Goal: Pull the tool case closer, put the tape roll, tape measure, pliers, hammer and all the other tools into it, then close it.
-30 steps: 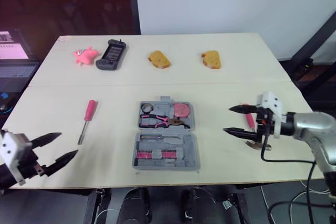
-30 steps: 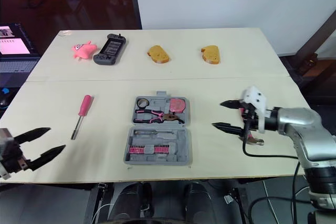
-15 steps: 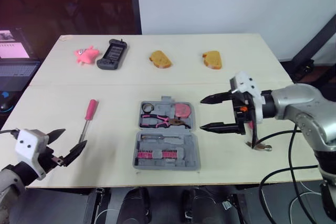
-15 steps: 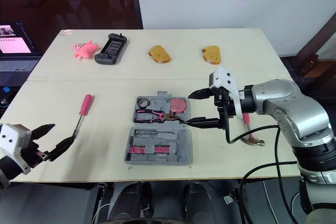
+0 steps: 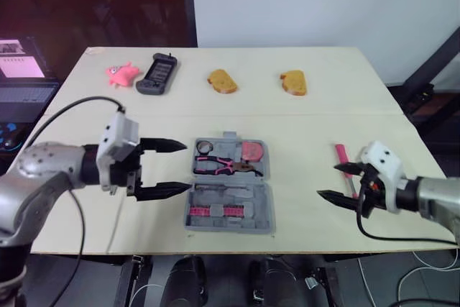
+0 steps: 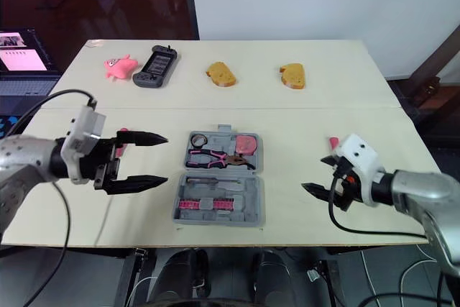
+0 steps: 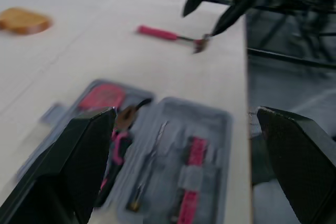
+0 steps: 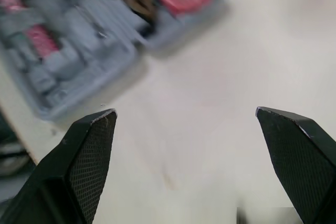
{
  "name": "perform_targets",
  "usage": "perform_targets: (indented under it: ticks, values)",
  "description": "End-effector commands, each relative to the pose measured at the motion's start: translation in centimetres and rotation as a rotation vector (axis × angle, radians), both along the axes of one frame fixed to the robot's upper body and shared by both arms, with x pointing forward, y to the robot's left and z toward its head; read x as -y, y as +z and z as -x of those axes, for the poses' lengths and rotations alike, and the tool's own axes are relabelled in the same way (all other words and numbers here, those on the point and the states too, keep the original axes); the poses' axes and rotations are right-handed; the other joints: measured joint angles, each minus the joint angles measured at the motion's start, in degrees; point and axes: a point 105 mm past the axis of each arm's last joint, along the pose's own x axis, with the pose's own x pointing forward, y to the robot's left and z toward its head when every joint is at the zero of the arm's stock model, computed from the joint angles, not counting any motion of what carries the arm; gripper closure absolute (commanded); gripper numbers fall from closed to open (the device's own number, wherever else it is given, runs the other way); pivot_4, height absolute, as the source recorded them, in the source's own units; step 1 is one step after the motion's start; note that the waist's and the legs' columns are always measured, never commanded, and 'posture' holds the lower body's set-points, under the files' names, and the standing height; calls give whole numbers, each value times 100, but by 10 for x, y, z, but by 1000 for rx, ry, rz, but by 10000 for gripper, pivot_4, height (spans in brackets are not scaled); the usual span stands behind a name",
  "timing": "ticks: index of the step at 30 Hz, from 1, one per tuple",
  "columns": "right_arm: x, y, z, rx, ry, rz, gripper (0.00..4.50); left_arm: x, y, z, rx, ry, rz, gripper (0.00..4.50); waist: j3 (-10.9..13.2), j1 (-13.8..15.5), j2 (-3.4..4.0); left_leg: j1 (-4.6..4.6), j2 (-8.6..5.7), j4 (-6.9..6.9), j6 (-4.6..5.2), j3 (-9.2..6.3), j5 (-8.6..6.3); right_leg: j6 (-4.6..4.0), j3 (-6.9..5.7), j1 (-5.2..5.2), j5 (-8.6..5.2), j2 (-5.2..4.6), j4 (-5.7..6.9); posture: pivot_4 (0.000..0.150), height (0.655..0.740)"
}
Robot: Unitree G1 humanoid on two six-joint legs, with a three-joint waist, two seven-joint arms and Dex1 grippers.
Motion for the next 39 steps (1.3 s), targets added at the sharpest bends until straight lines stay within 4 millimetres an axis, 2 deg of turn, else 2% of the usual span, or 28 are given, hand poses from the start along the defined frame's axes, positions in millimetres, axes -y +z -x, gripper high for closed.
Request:
perform_targets:
  ticks: [1, 5, 9, 11, 15, 17, 22, 31, 36, 39]
  values:
    - [18, 9, 13, 89, -151, 92, 222, 7, 5, -3, -16, -107, -32, 0, 0, 36, -1, 0, 0, 0, -1, -4, 1, 0, 0, 0, -1, 4, 1, 1500, 7188]
    - [32, 3, 27, 80, -279, 117, 222, 14, 12, -7, -16, -171, -38, 0, 1, 39, -2, -8, 1, 14, -1, -11, 1, 1, 0, 3, -2, 8, 0, 1500, 7188]
    - [41, -3, 29, 62, -347, 125, 222, 17, 15, -8, -9, -184, -41, 0, 1, 20, -2, -11, 2, 21, 1, -13, -1, 1, 3, 3, -3, 8, -1, 1500, 7188]
    - [51, -8, 22, 44, -417, 125, 222, 17, 14, -7, -8, -173, -48, 0, 1, 22, -3, -11, 3, 21, 1, -15, -1, 0, 3, 3, -3, 11, -1, 1500, 7188]
    - [69, -14, -7, 5, -543, 11, 222, 14, 11, 0, -4, -142, -72, 0, 4, -5, -5, -13, 3, 26, 3, -13, -2, -1, 8, 2, -3, 10, -1, 1500, 7188]
    - [74, -20, -16, -48, -580, -55, 222, 14, 11, 2, 10, -121, -74, 0, 4, 0, -4, -13, 3, 26, 4, -14, -2, -1, 9, 2, -3, 11, 0, 1500, 7188]
    - [89, -30, -41, -81, -683, -95, 222, 12, 11, 9, 12, -52, -63, 0, 5, 21, -3, -16, 2, 28, 6, -14, -2, 3, 9, 1, -4, 12, 0, 1500, 7188]
    - [87, -62, -49, -169, -690, -82, 222, 9, 8, 20, 9, 17, -62, 0, 4, 25, -1, -16, 2, 29, 5, -13, -2, 4, 11, 1, -3, 12, 1, 1500, 7188]
    - [88, -74, -53, -180, -715, -97, 222, 9, 9, 20, 9, 32, -57, 0, 4, 23, 0, -15, 2, 29, 5, -12, -2, 6, 11, 1, -2, 12, 1, 1500, 7188]
    - [87, -81, -52, -202, -724, -97, 8953, 8, 9, 20, 12, 38, -61, 0, 4, 20, 0, -15, 2, 29, 5, -12, -2, 6, 11, 1, -2, 13, 3, 1500, 7188]
